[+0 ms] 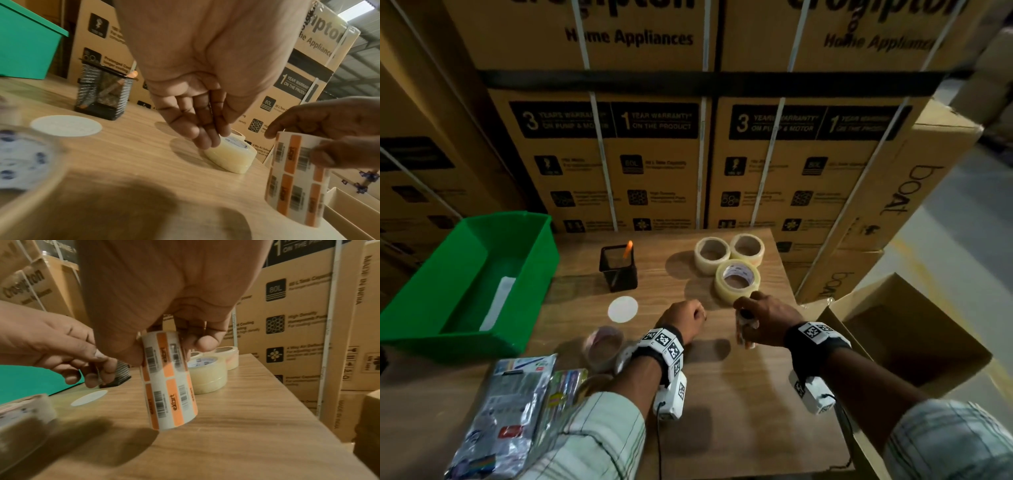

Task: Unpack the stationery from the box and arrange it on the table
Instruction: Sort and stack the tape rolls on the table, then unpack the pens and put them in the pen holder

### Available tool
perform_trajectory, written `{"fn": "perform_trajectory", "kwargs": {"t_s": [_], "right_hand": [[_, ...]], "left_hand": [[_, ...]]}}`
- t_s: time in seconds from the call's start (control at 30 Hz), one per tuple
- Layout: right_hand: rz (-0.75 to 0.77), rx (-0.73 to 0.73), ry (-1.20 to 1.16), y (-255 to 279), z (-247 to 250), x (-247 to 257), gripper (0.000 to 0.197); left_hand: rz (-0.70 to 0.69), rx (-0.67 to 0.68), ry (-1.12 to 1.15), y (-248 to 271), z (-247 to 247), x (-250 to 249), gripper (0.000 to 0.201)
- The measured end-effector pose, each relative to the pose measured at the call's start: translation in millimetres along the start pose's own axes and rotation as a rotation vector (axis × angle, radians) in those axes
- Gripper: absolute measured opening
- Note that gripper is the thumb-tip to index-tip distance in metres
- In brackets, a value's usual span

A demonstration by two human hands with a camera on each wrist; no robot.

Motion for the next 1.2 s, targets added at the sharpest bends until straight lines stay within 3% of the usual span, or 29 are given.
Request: {"fn": "perform_trajectory", "kwargs": {"t_s": [0.23,0.47,0.73,1.07,1.2], "right_hand": [[-0.088,-0.128,-0.004,-26.0,42.8,-73.9,0.055],[-0.149,-0.277,-0.081,-65.9,74.8,-126.9,0.054],[-0.149,-0.236,-0.092,-97.7,69.7,-140.7,0.055],[-0.173,-0.164,-0.111,-97.9,63.7,-145.4,0.059],[-0.135,-0.3,-0.065,-84.6,73.1,-128.5,0.069]], "left_hand": [[-0.104,0.026,-0.037,-54.5,-10.1,-65.7,0.016],[-0.108,0.011,-0.026,-94.3,-14.0,-106.3,0.017],[-0.054,0.007,-0.096,-109.7,-14.8,-105.9,0.019],[-0.023,-0.015,-0.061,-99.9,-17.8,-104.2,0.018],[-0.045,-0.048,-0.045,-92.1,-10.3,-111.7,0.019]]}}
Point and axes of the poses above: each hand's wrist, its own y-axis away from the middle knuckle, its own z-axis out of the back of the hand, x = y × z, the point moved 6 cm from there along -y, towards the middle knuckle, and after that the axes turned 14 degrees about -y, right-handed, at the moved point
